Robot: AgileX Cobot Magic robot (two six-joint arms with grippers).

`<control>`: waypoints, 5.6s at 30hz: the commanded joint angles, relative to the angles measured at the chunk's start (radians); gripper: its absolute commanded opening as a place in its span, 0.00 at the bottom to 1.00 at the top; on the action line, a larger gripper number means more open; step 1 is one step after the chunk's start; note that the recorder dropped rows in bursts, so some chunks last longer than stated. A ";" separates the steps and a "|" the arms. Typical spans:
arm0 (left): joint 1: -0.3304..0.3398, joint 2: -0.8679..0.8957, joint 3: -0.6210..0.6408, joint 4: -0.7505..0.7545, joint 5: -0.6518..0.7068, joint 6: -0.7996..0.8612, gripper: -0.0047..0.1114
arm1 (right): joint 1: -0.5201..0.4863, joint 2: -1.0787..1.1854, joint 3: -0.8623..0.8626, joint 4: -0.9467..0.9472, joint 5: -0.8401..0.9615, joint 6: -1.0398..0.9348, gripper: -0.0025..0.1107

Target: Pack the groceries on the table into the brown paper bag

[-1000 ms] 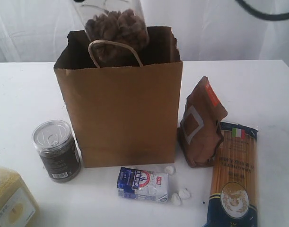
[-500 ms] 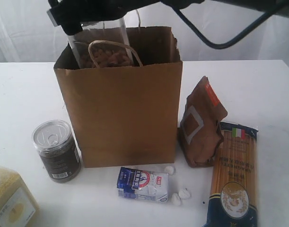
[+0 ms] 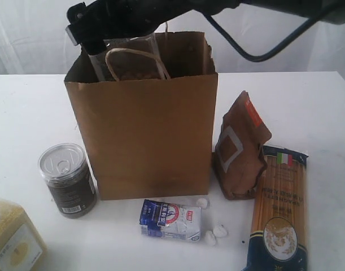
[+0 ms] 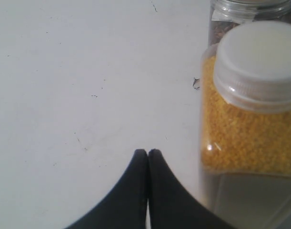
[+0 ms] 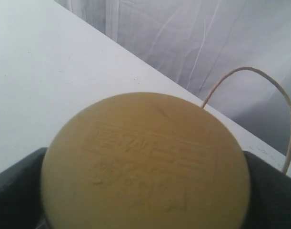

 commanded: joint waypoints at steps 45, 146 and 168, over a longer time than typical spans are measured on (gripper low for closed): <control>0.002 -0.003 0.007 -0.007 0.007 -0.001 0.04 | -0.004 -0.018 -0.006 0.030 0.086 0.007 0.95; 0.002 -0.003 0.007 0.237 -0.002 0.107 0.04 | -0.782 -1.517 1.447 0.479 -0.502 -0.306 0.02; 0.002 0.003 -0.067 -0.514 -1.193 -0.299 0.04 | -0.782 -1.517 1.447 0.478 -0.502 -0.319 0.02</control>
